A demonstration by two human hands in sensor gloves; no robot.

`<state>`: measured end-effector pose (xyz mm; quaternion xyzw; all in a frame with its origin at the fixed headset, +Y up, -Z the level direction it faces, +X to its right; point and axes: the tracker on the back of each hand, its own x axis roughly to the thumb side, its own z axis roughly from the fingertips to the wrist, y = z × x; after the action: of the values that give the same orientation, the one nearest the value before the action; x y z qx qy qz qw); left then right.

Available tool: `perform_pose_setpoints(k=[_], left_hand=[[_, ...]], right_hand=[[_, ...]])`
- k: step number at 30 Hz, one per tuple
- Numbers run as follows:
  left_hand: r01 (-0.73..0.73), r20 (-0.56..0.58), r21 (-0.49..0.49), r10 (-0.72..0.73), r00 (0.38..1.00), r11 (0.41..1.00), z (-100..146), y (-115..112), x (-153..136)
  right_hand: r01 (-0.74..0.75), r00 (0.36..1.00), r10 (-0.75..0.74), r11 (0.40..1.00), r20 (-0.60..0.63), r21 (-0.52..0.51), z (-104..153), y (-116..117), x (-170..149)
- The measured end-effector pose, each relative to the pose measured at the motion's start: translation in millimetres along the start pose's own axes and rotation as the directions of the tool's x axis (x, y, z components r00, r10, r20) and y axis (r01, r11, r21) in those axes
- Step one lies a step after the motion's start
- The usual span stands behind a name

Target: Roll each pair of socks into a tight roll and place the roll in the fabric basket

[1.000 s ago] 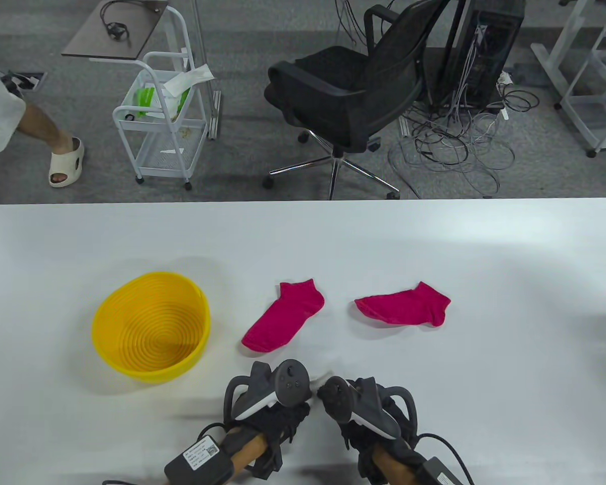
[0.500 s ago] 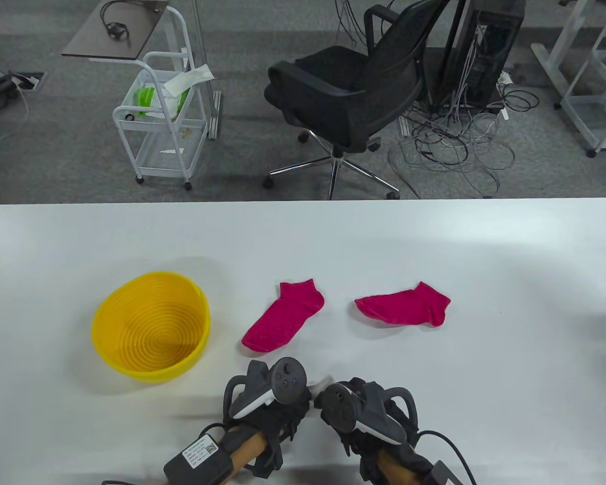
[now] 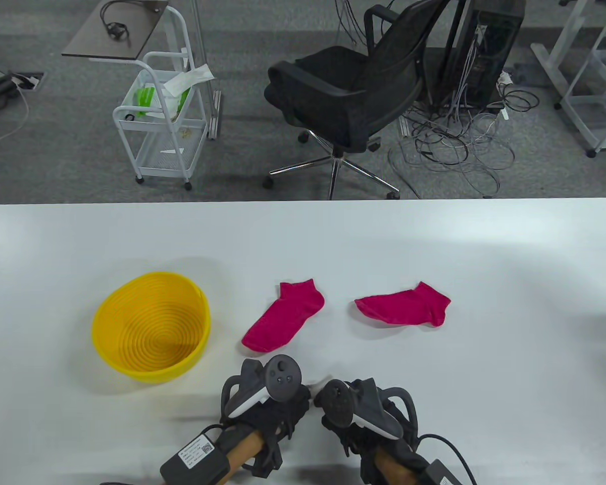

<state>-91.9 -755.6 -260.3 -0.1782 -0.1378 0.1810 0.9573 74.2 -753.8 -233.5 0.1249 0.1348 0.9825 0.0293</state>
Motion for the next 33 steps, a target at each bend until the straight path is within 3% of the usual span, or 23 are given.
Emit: perform_pose_setpoints(k=[8,18,29,33], left_hand=[[-0.007,0.018,0.039,0.006,1.000,0.999,5.5,10.4,1.8],[0.064,0.020,-0.035,-0.063,0.998,0.997,0.8,-1.7,3.3],[0.098,0.037,-0.019,-0.098,0.995,0.995,-0.9,-5.1,8.1],[0.084,0.027,-0.023,-0.083,0.996,0.996,-1.1,-4.2,6.5]], right_hand=[[-0.033,0.999,0.033,0.999,-0.032,0.000,-3.7,4.2,-0.3],[-0.032,0.998,0.030,0.999,-0.047,-0.035,-5.1,3.7,0.0],[0.039,0.998,-0.041,0.999,-0.040,-0.035,-4.9,0.1,-5.7],[0.035,0.999,-0.037,0.994,-0.016,-0.101,-0.1,-8.2,-5.3]])
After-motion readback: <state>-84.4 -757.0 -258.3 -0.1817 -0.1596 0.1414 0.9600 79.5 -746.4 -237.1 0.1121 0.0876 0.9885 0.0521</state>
